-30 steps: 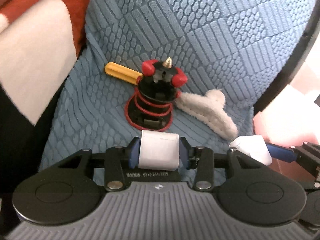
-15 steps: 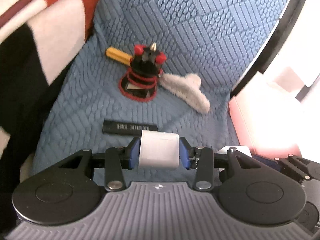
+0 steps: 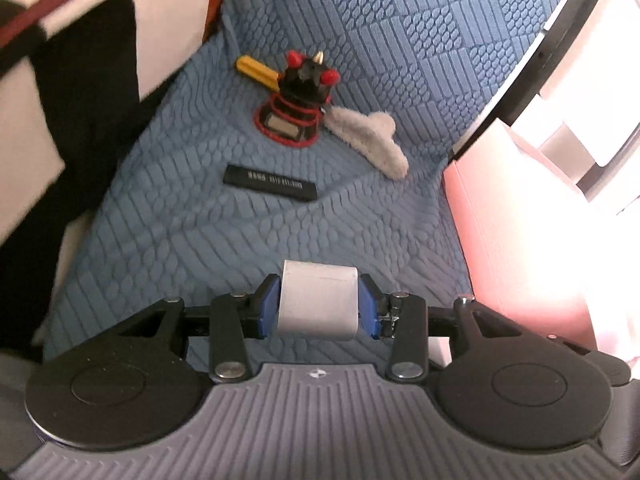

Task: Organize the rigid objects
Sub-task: 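Lift both held charger cubes and carry them over the pink box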

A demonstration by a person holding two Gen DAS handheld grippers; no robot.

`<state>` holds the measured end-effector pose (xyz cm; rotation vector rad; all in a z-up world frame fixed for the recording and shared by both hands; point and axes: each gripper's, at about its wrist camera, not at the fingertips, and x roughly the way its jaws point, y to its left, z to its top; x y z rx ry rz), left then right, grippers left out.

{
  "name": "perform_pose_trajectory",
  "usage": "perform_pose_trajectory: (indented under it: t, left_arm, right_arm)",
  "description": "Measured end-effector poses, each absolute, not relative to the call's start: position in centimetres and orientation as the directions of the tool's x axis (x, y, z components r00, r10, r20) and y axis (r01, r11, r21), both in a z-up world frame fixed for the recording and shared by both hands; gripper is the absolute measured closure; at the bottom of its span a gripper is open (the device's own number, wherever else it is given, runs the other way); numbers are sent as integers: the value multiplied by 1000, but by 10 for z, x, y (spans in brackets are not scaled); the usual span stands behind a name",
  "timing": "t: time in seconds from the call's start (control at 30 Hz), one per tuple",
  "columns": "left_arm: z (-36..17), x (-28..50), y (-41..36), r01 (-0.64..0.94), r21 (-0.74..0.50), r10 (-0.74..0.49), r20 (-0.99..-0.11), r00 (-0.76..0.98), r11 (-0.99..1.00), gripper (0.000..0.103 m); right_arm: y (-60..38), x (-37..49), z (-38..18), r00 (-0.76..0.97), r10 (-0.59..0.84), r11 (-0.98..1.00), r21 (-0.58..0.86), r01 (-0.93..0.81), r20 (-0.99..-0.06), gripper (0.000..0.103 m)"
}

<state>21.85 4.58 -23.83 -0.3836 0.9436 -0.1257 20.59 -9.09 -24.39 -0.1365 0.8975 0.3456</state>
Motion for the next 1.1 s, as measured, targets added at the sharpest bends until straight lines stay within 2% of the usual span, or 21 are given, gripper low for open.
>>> perform_pose_trajectory:
  t: [0.13, 0.23, 0.47, 0.5, 0.57, 0.6, 0.7, 1.1]
  left_arm:
    - [-247, 225, 40, -56, -379, -285, -776, 563, 924, 55]
    - [-250, 231, 38, -57, -363, -274, -786, 554, 930, 55]
    - [-253, 236, 40, -66, -368, -274, -789, 550, 927, 55]
    - [-252, 236, 39, -64, -371, -277, -787, 551, 926, 55]
    - [-252, 238, 37, -54, -368, -278, -785, 554, 928, 55]
    - [-251, 238, 36, -51, -360, -273, -785, 556, 931, 55]
    - [-249, 239, 33, -40, -350, -268, -782, 563, 936, 55]
    - [-211, 234, 45, -46, -384, -273, -730, 627, 922, 55]
  right_arm:
    - [-91, 210, -253, 550, 212, 940, 14, -341, -807, 46]
    - [-91, 213, -254, 575, 225, 937, 12, -350, -787, 40]
    - [-90, 220, -264, 539, 231, 943, 50, -329, -810, 39]
    - [-91, 221, -263, 542, 236, 946, 62, -319, -807, 39]
    - [-93, 222, -263, 547, 237, 951, 77, -299, -803, 49]
    - [-95, 223, -262, 549, 233, 955, 82, -285, -803, 50]
    - [-101, 224, -258, 543, 240, 962, 119, -247, -805, 50]
    - [-106, 225, -211, 632, 241, 964, 110, -240, -737, 50]
